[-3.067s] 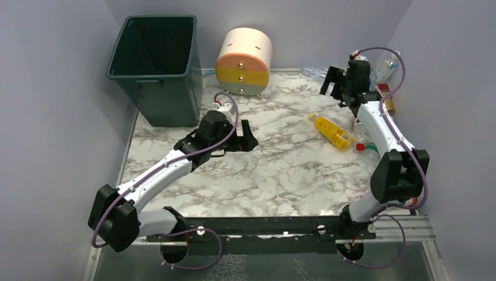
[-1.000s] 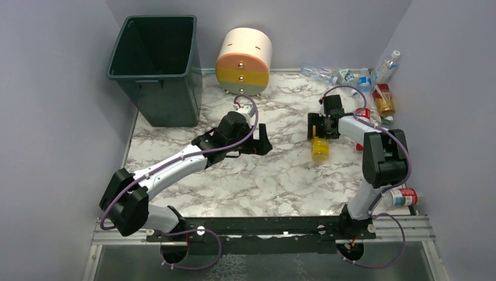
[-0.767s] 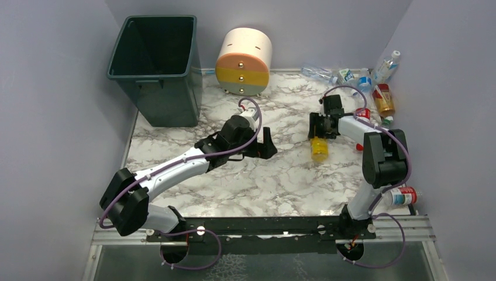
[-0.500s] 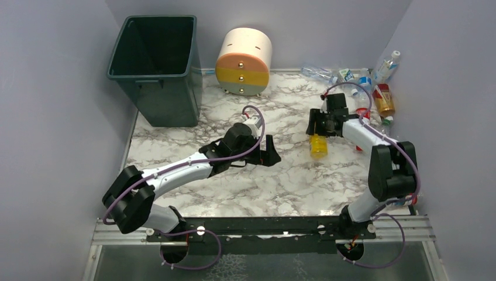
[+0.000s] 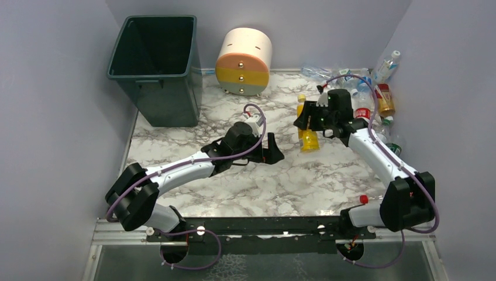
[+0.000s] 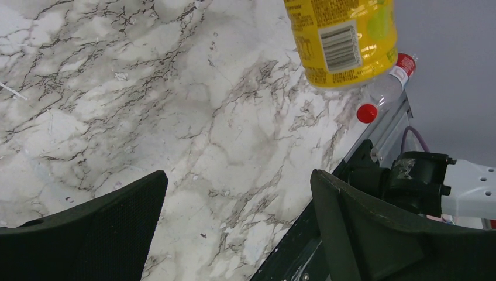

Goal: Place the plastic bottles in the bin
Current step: Pick up the plastic bottle at the center of the board.

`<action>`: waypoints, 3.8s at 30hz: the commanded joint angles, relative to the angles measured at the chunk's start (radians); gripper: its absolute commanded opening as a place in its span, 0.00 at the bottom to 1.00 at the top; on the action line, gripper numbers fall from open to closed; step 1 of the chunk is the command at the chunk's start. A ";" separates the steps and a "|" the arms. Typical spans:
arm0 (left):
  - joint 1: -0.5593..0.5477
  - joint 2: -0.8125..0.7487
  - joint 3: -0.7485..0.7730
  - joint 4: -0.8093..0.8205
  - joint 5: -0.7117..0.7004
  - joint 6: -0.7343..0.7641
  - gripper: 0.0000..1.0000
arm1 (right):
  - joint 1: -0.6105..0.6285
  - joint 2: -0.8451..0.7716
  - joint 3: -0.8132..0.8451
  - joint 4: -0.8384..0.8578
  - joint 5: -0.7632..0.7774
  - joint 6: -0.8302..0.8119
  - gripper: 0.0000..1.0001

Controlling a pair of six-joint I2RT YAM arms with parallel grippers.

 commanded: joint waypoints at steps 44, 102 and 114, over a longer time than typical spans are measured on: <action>-0.014 -0.006 0.129 0.031 0.058 -0.054 0.83 | 0.401 -0.021 0.021 0.196 0.157 0.293 0.56; -0.012 -0.045 0.104 -0.020 -0.035 -0.025 0.53 | 0.399 -0.177 0.168 -0.050 0.357 0.328 0.99; 0.036 -0.048 0.246 -0.156 -0.075 0.074 0.53 | 0.399 -0.297 0.220 -0.145 0.508 0.296 0.99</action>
